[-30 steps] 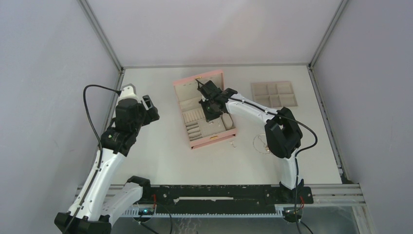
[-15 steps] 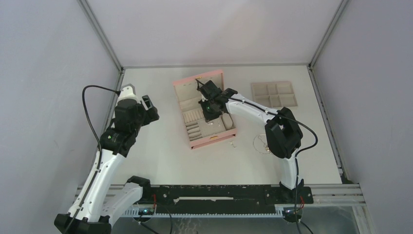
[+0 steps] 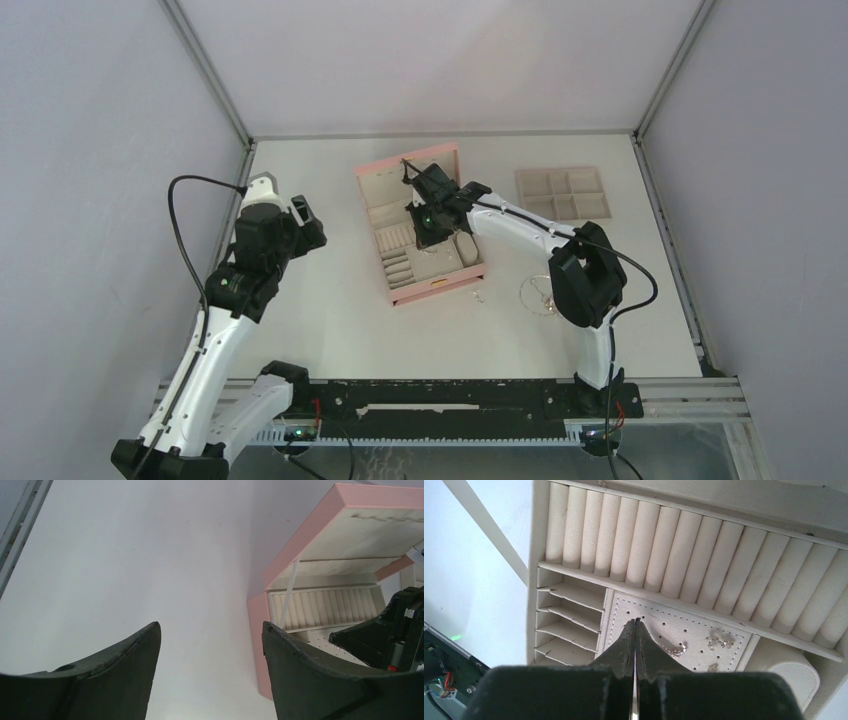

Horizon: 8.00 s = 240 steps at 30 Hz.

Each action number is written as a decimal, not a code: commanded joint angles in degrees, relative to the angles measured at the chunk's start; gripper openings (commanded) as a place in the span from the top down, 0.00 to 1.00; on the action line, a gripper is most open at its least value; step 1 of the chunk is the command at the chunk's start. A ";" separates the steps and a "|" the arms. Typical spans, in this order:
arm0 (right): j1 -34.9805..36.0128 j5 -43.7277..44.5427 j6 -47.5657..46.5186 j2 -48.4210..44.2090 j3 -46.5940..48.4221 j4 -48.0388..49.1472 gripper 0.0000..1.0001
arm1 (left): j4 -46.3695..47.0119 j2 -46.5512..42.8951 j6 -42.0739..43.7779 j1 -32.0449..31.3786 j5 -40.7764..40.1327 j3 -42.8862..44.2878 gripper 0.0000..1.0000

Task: Organize the mixed jewelry
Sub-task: Pick up the jewelry from the jewelry box.

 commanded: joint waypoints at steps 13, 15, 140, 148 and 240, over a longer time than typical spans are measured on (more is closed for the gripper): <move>-6.44 -13.27 1.79 -13.63 -13.44 14.97 1.00 | 1.84 1.18 -0.18 0.42 0.27 1.24 0.22; -7.12 -15.57 1.37 -15.04 -14.60 15.82 1.00 | 1.85 1.21 -0.10 0.40 0.27 1.28 0.22; -6.43 -1.82 30.44 -28.90 -10.80 6.72 1.00 | 53.03 26.15 -2.87 -18.64 40.55 -0.89 0.53; -6.60 -2.21 30.20 -28.68 -10.82 6.98 1.00 | 53.07 25.46 -2.47 -18.65 39.30 -0.67 0.57; -6.24 -2.61 29.26 -28.33 -11.82 7.84 1.00 | 46.84 25.99 0.37 -18.61 40.02 3.27 0.69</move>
